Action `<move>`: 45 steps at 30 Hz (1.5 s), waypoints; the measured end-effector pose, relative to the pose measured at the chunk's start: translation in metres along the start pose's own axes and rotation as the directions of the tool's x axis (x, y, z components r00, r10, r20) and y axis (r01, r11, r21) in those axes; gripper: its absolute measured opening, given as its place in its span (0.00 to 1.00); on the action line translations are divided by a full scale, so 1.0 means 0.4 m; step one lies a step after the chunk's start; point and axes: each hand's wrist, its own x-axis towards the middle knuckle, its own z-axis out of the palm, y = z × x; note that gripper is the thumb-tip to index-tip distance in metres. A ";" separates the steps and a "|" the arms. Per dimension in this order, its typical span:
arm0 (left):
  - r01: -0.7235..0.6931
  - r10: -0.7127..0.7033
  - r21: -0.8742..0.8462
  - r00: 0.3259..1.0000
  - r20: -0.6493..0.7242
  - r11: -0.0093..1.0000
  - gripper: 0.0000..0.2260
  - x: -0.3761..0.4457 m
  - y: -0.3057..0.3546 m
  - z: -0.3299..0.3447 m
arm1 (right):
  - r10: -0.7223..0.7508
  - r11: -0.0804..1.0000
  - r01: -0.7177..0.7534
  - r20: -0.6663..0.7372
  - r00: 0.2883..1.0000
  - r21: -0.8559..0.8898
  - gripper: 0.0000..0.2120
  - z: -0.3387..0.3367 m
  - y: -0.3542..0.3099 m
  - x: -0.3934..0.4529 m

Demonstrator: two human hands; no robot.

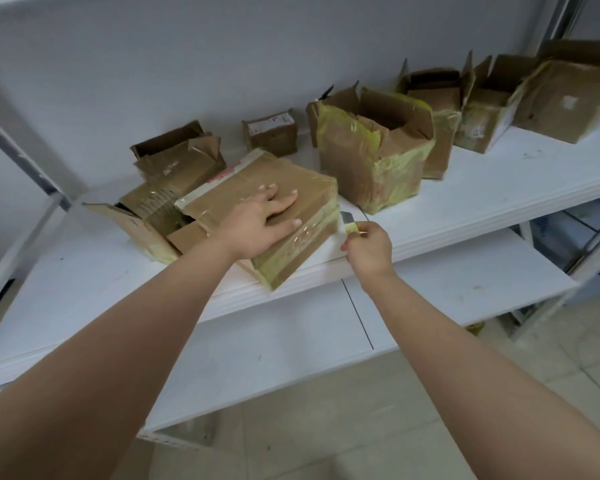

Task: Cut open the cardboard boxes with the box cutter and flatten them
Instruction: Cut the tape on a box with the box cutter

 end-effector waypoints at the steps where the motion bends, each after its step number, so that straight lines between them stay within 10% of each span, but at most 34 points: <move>1: 0.001 -0.001 0.002 1.000 -0.001 1.000 0.25 -0.001 0.000 0.000 | 0.007 1.000 -0.007 -0.011 1.000 0.014 0.11 0.001 -0.003 -0.001; 45: -0.012 0.007 0.096 0.998 0.055 0.995 0.22 0.007 -0.015 0.008 | 0.005 1.000 -0.008 -0.094 0.996 -0.023 0.04 0.083 -0.024 -0.023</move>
